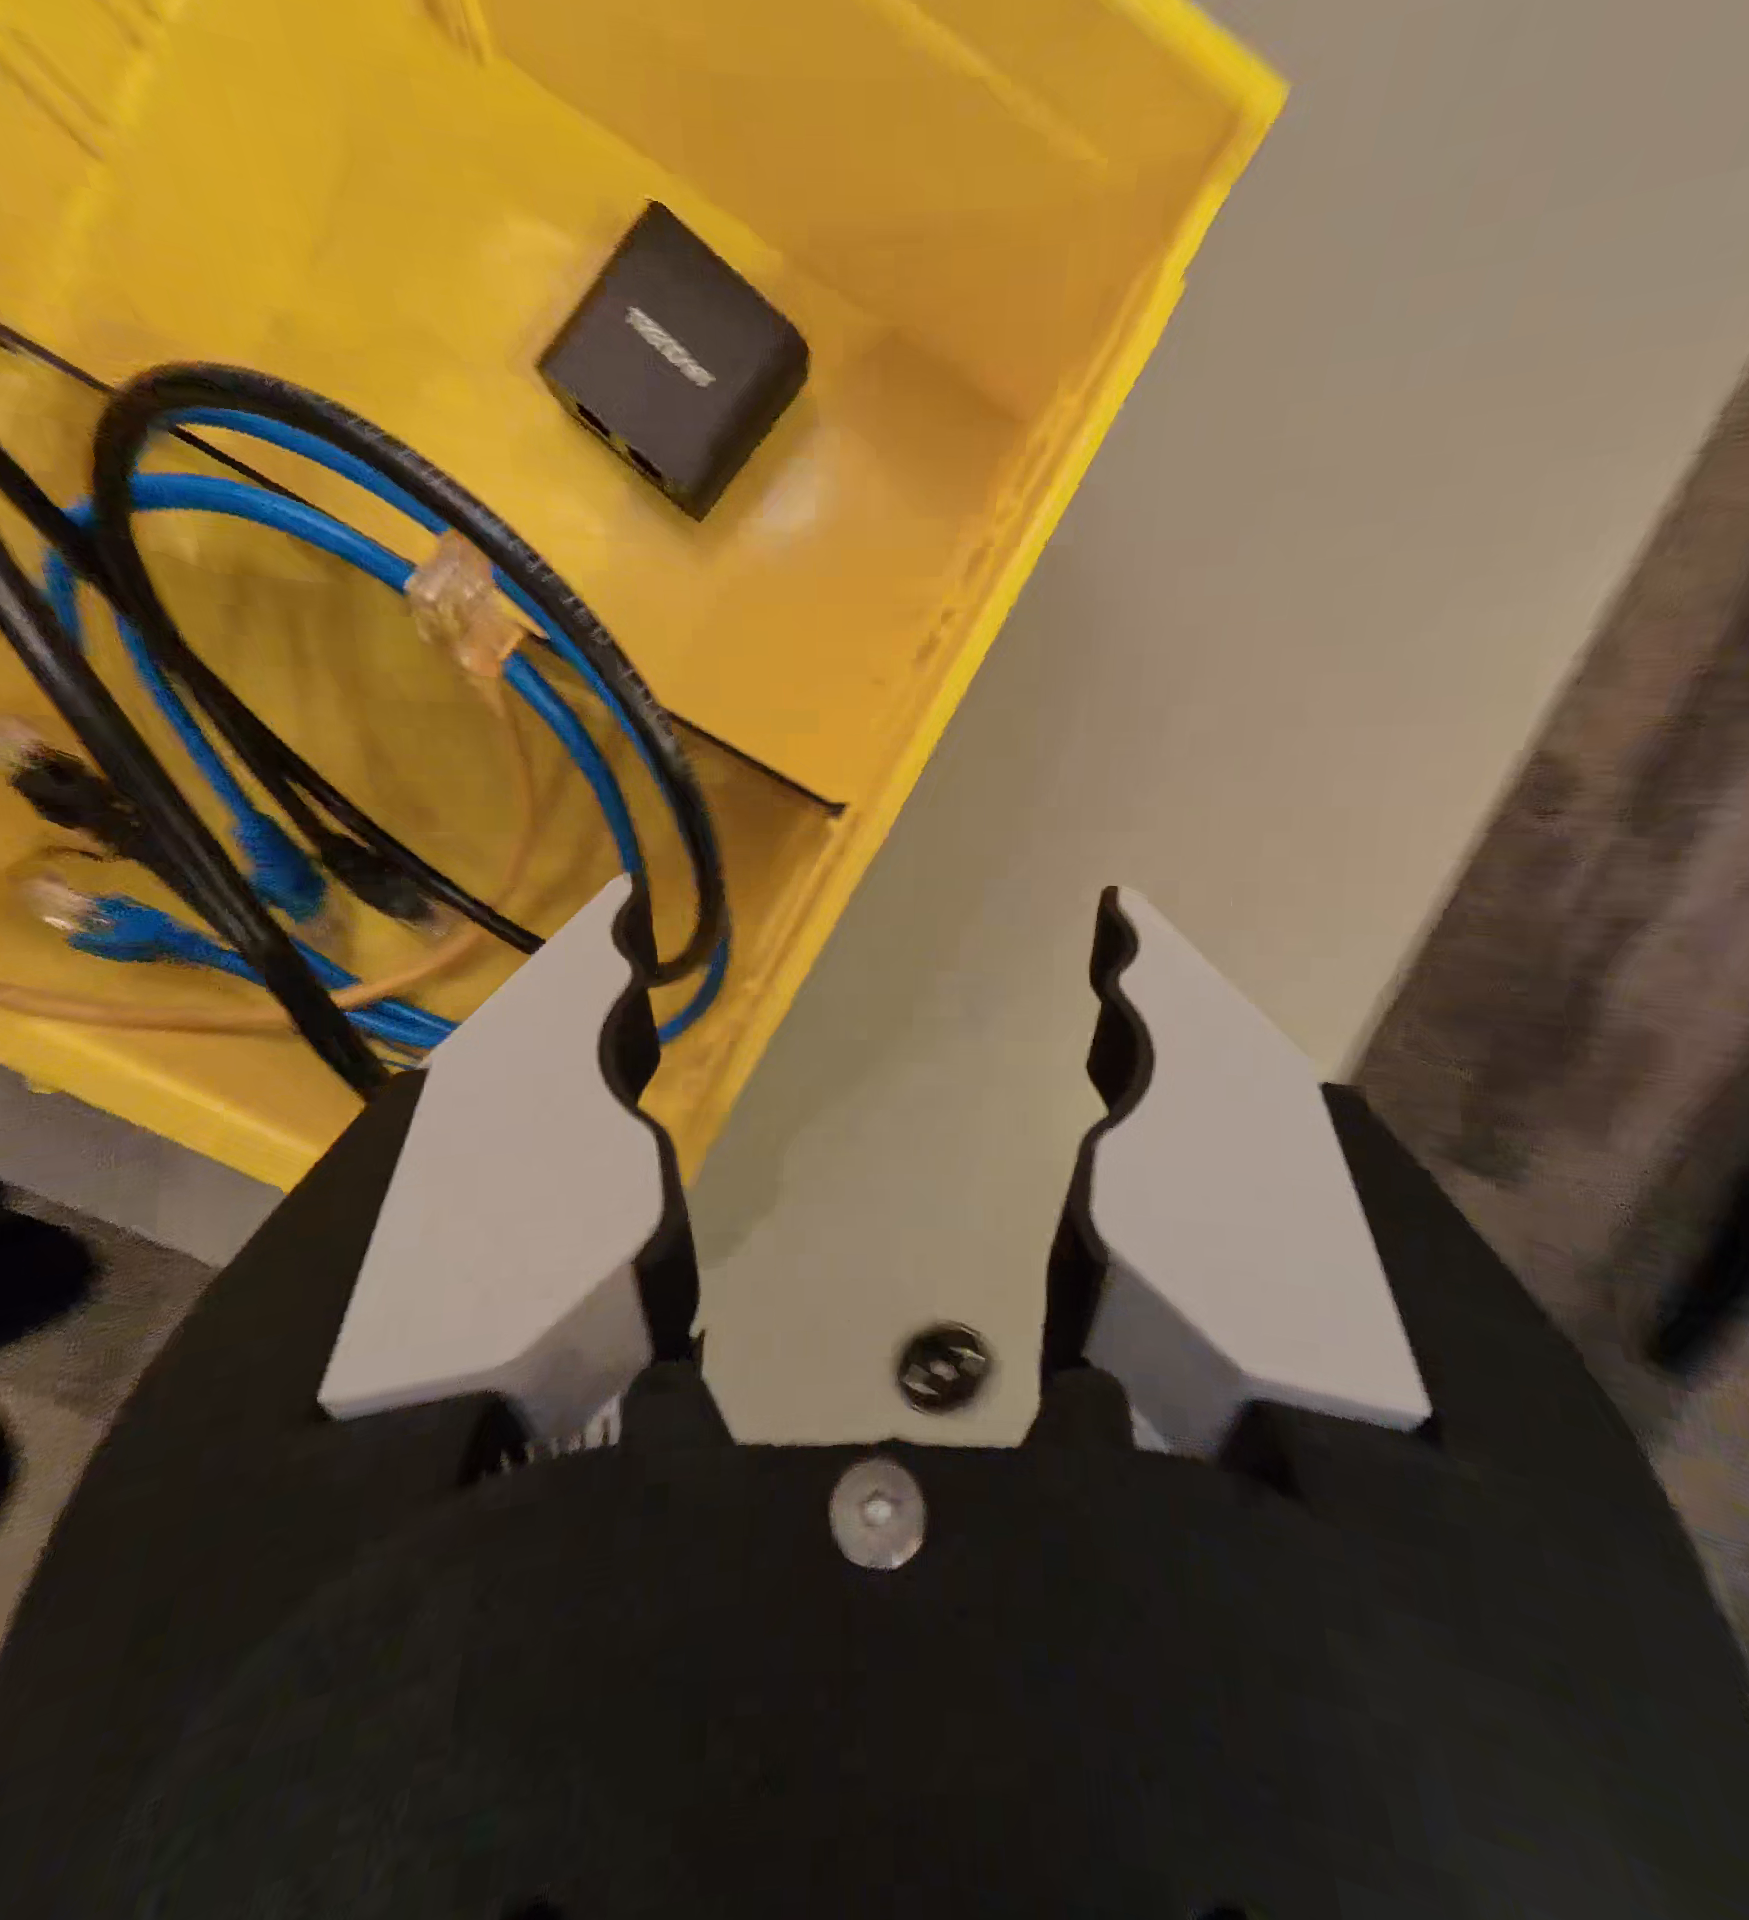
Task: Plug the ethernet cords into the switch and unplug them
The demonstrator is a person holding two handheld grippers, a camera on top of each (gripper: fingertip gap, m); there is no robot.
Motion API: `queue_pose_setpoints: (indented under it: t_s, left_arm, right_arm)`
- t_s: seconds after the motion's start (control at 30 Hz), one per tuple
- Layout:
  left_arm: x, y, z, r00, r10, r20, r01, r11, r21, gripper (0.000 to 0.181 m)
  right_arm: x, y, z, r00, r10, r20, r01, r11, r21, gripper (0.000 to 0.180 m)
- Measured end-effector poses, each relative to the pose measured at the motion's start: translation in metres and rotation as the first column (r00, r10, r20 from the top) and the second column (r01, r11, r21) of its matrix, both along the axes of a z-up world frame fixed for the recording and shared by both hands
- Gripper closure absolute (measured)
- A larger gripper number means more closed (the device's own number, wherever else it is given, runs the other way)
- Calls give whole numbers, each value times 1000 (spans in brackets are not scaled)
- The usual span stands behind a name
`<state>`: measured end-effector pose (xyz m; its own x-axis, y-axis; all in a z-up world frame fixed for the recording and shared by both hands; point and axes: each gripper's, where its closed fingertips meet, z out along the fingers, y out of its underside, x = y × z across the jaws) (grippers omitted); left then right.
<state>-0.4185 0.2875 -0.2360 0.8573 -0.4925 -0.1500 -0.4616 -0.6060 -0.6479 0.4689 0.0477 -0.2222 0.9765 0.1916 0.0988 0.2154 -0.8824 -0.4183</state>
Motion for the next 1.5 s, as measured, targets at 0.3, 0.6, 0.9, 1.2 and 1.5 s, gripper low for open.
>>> queue_pose_setpoints:
  t_s: [0.3, 0.6, 0.9, 1.2, 1.5]
  left_arm:
    - [-1, -2, -44, 998, -38, -43, 34, 993, -111, 173]
    - [0, -7, -28, 975, 16, 221, -4, 999, -54, 177]
    - [-51, -32, 55, 905, 125, 406, -198, 970, 142, 177]
    - [-80, -80, 127, 872, 137, 469, -288, 920, 267, 176]
    - [38, -105, 174, 878, -66, 475, -110, 937, 332, 177]
  right_arm:
    - [-33, 7, -59, 987, -30, -161, 30, 1000, -2, 141]
    - [-113, 64, -58, 965, 1, -262, 30, 993, 114, 148]
    - [-319, 140, -47, 840, 195, -506, -89, 970, 226, 108]
    - [-555, 181, -19, 595, 399, -698, -287, 916, 280, 48]
    - [-528, 148, 50, 515, 536, -669, -266, 842, 470, 60]
